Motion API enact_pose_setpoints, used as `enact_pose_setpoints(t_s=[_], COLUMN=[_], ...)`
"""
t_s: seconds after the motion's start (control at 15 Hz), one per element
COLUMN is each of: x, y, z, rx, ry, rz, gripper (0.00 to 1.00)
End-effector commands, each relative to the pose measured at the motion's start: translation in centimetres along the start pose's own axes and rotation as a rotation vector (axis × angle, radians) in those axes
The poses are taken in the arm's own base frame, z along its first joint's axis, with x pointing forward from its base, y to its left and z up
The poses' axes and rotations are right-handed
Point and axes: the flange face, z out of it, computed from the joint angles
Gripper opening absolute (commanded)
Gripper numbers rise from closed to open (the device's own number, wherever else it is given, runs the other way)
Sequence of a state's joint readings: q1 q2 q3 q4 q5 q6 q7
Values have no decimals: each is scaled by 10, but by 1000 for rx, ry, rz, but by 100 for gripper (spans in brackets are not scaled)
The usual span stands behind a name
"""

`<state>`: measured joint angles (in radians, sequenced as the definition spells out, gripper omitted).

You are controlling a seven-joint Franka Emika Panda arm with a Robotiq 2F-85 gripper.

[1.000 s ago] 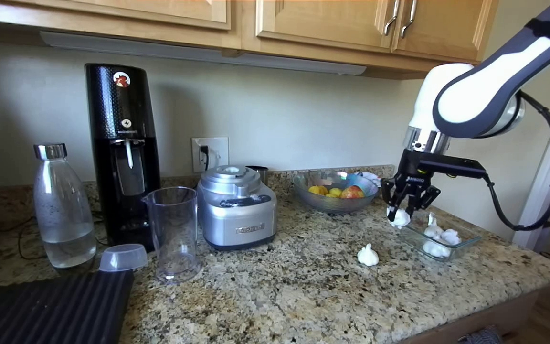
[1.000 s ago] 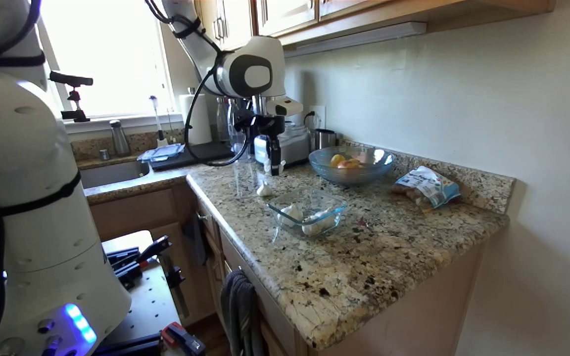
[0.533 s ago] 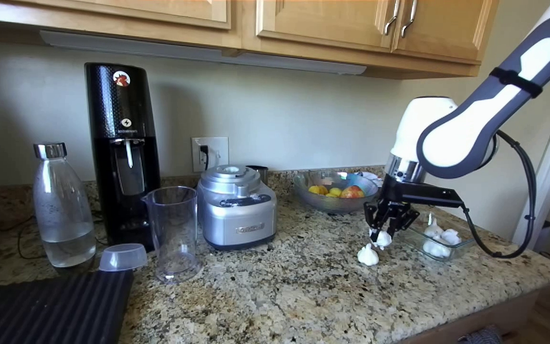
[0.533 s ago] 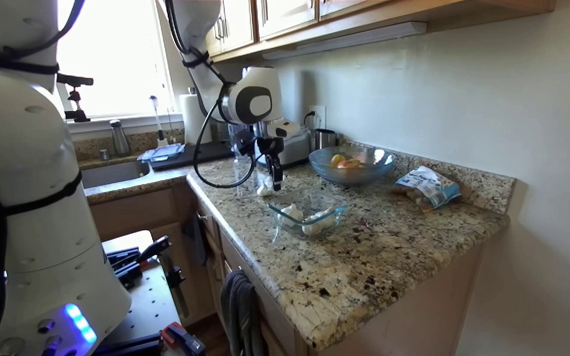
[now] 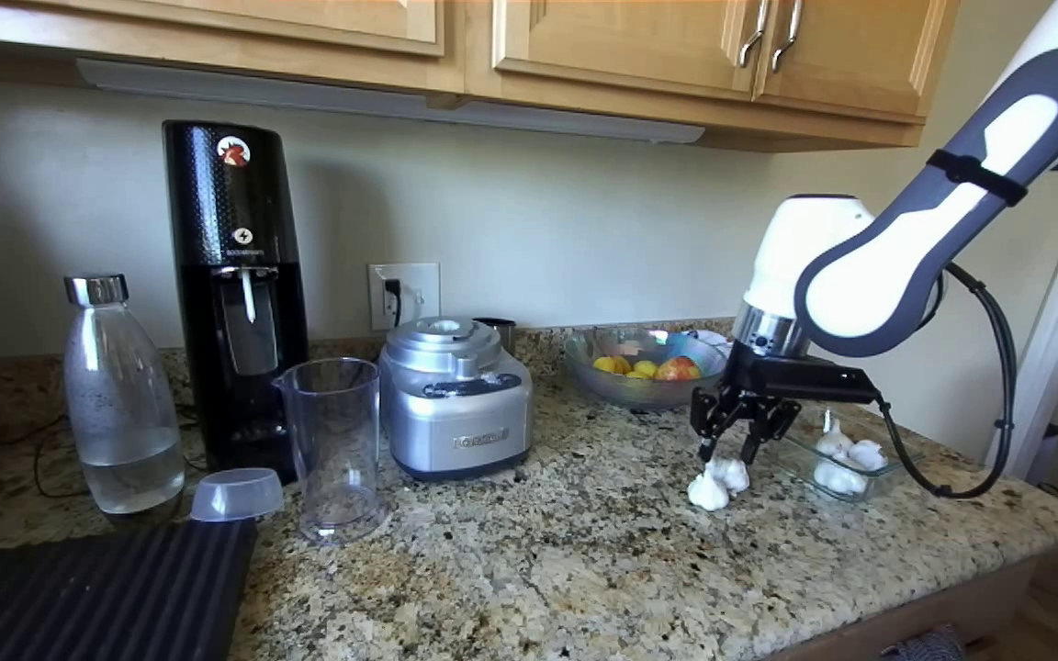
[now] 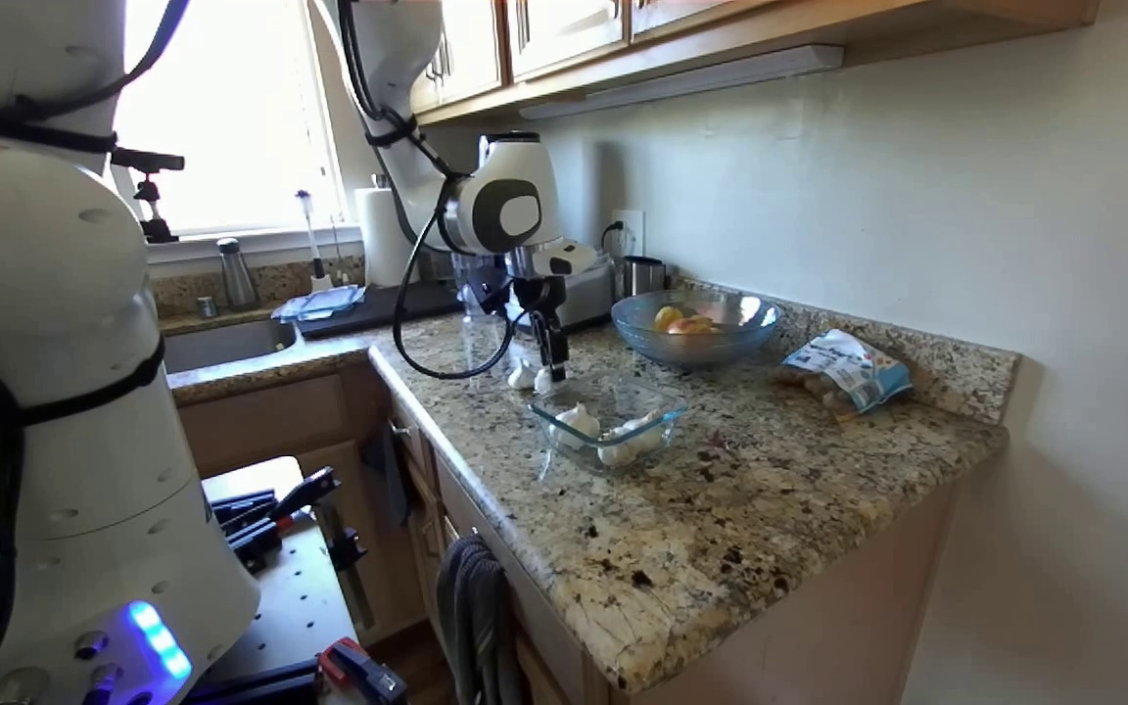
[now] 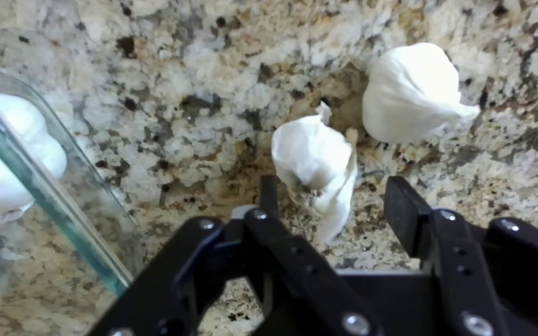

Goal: Remove the cloves of garlic from the glass bowl and put it on the counter

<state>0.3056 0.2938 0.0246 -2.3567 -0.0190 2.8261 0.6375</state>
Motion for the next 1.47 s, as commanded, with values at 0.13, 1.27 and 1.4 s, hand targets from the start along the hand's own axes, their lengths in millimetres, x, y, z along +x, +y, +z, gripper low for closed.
enact_pose_setpoints(t_s=[0.13,1.27,1.4], x=[-1,34,31], y=[23,142,151], z=[-61,-32,-15], rx=[-6,-349,-375], ry=[46,-54,-72], rz=[59,362,398], gripper=[99,100,100])
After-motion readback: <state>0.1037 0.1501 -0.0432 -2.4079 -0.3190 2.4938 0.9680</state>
